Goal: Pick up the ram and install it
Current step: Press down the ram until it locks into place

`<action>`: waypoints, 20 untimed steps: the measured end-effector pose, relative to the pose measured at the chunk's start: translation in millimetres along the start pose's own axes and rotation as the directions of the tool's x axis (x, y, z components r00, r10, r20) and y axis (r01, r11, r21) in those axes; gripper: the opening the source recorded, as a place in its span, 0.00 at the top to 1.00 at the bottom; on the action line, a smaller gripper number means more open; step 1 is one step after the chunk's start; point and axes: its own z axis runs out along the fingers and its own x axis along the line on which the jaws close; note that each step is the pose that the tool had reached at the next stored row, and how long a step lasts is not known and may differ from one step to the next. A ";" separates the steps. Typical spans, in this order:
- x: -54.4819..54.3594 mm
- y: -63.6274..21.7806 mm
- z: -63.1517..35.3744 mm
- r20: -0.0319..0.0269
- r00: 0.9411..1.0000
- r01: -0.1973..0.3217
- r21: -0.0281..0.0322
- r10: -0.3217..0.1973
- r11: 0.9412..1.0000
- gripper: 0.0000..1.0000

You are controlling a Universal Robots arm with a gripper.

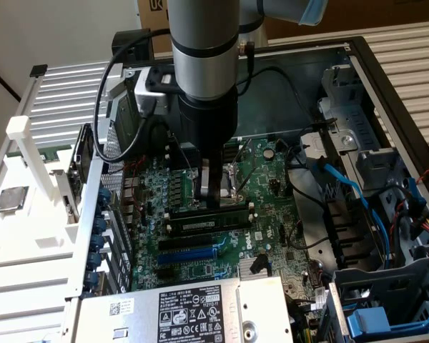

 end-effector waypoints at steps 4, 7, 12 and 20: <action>0.0 0.0 0.0 0.001 0.998 -0.059 0.001 0.059 0.998 0.90; 0.0 0.0 0.0 0.002 0.995 -0.100 0.002 0.100 0.995 0.90; 0.0 0.0 0.0 0.003 0.986 -0.169 0.004 0.169 0.986 0.90; 0.0 0.0 0.0 0.006 0.957 -0.290 0.006 0.290 0.957 0.90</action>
